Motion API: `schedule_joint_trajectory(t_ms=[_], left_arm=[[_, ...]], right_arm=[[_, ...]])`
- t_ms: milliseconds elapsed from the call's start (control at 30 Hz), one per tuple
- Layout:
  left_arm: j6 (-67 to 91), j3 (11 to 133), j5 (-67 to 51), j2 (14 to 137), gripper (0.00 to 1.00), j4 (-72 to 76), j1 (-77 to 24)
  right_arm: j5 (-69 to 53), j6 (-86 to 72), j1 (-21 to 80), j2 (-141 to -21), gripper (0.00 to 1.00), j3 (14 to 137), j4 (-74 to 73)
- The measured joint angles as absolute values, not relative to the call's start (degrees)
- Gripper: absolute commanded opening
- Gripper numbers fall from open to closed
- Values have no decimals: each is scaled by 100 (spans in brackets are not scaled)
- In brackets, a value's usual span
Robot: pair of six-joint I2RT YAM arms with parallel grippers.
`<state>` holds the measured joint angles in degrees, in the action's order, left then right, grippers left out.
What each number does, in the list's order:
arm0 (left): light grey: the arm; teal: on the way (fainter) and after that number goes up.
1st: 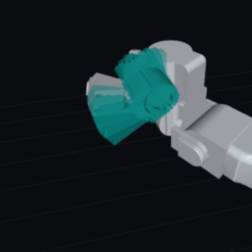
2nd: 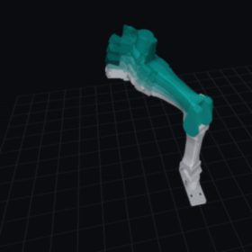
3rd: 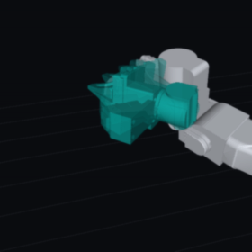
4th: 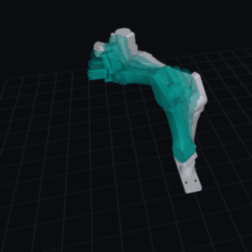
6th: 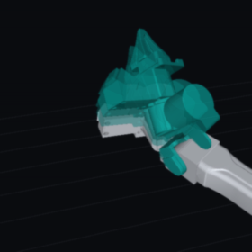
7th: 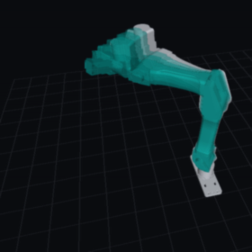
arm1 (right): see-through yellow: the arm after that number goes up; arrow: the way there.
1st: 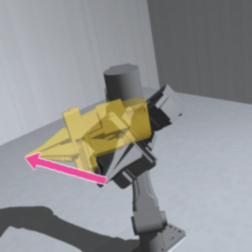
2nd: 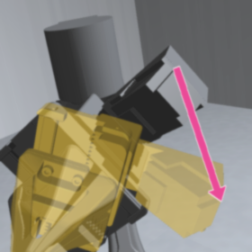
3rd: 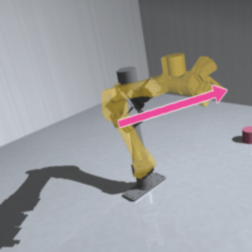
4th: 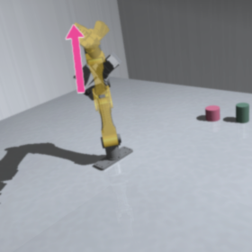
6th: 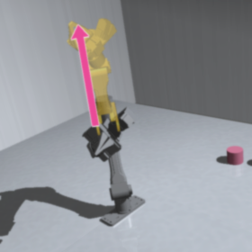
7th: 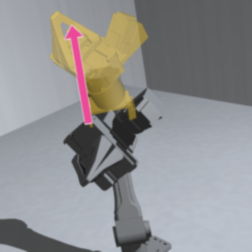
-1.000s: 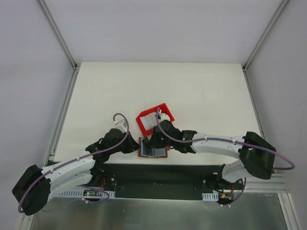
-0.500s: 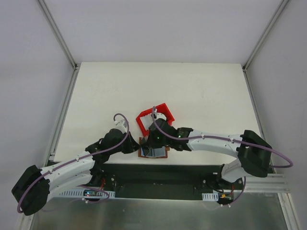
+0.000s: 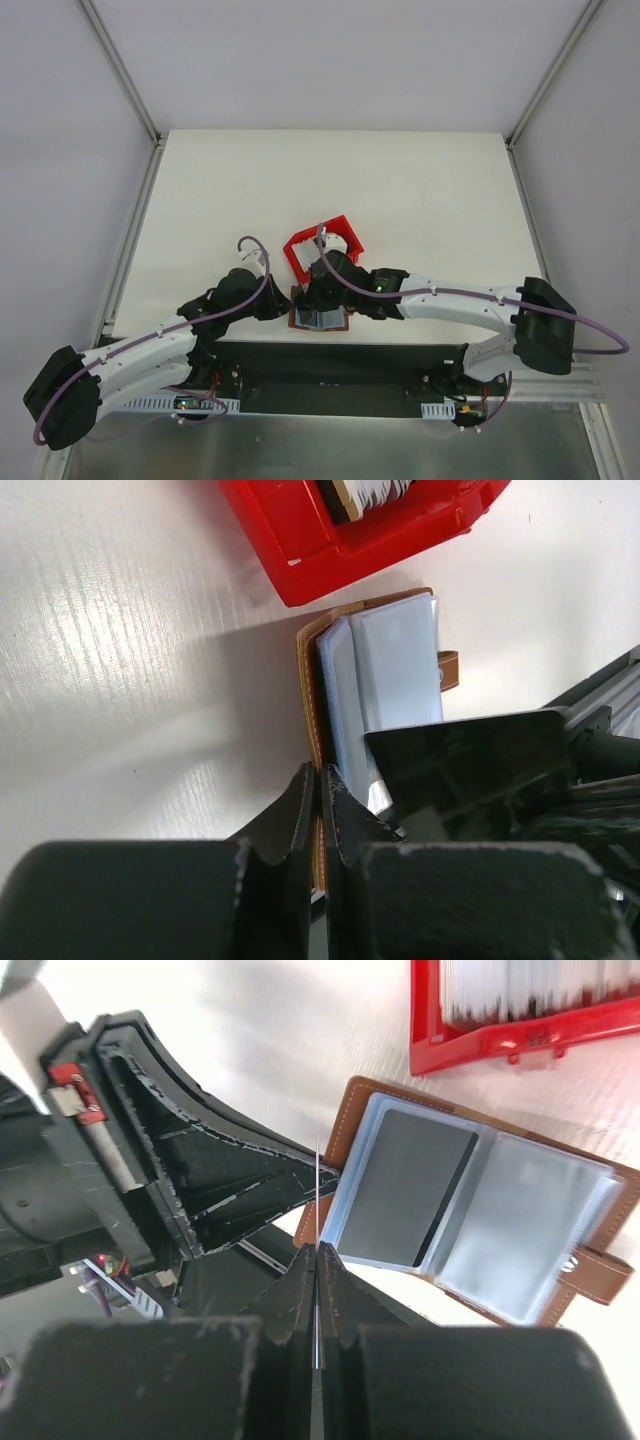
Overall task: Put the credit cards into the card holder
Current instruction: Turn over the card slot in the card holder.
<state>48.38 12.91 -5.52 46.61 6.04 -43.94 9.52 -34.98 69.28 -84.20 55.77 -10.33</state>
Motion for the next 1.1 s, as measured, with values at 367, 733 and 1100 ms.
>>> schedule_joint_trajectory(t_ms=[367, 733, 1100], left_arm=[[4700, 1577, -552, 4654, 0, 458, -4394], [4587, 1844, -576, 4950, 0, 351, -4582], [4429, 2423, -412, 5614, 0, 349, -5146]], right_arm=[[1828, -3745, 6936, -7644, 0, 4805, -1400], [1782, -3940, 6904, -8315, 0, 4624, -1227], [1907, -4049, 6818, -8101, 0, 4495, -1299]])
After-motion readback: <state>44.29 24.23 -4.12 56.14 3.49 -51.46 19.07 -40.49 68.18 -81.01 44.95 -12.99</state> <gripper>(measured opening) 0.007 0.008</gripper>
